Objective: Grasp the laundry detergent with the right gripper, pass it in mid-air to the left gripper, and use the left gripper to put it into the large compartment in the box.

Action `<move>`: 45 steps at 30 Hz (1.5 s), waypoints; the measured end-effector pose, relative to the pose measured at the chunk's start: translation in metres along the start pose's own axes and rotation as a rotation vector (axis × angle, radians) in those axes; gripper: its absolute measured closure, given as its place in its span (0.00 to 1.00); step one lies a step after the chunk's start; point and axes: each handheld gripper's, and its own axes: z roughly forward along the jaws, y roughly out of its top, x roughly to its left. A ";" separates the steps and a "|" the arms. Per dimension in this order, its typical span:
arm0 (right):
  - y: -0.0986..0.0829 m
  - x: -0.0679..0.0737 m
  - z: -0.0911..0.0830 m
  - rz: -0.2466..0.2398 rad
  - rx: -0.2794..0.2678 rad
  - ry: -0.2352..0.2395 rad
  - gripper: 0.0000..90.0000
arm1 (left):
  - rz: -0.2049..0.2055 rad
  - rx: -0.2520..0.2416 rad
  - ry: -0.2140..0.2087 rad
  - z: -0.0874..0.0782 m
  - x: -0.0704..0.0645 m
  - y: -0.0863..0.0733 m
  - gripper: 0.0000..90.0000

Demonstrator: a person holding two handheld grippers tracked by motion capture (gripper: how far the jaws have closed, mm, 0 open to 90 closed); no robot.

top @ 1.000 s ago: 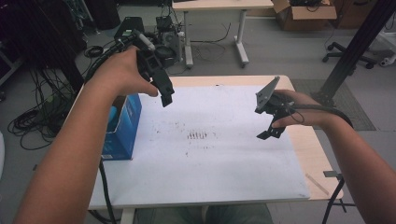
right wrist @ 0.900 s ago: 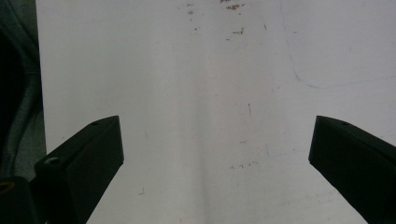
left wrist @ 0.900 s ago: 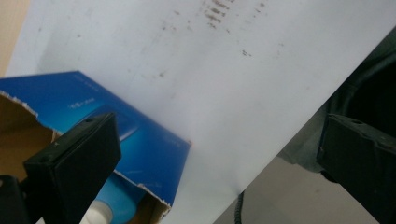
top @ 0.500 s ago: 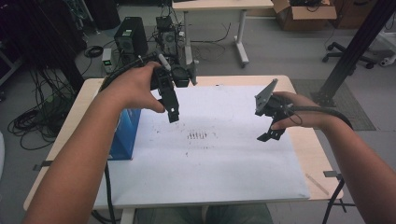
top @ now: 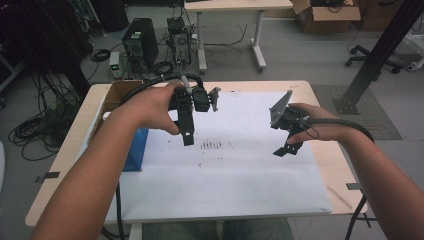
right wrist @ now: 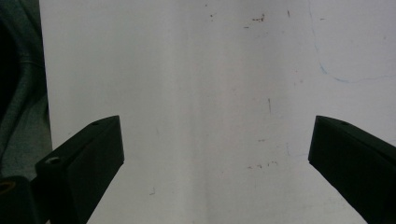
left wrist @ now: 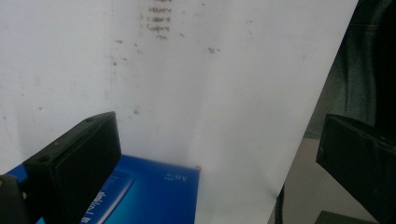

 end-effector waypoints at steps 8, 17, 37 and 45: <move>-0.005 -0.001 0.002 0.007 0.014 -0.001 0.04 | 0.032 -0.005 0.000 0.007 0.001 0.007 0.00; -0.003 -0.010 0.001 0.006 0.030 0.006 0.04 | 0.040 -0.002 0.002 0.013 0.008 0.006 0.00; 0.002 -0.013 -0.001 0.000 0.044 0.009 0.04 | 0.039 -0.012 0.007 0.015 0.012 0.001 0.00; 0.003 -0.014 -0.001 -0.001 0.042 0.009 0.04 | 0.029 -0.012 0.009 0.015 0.012 -0.002 0.00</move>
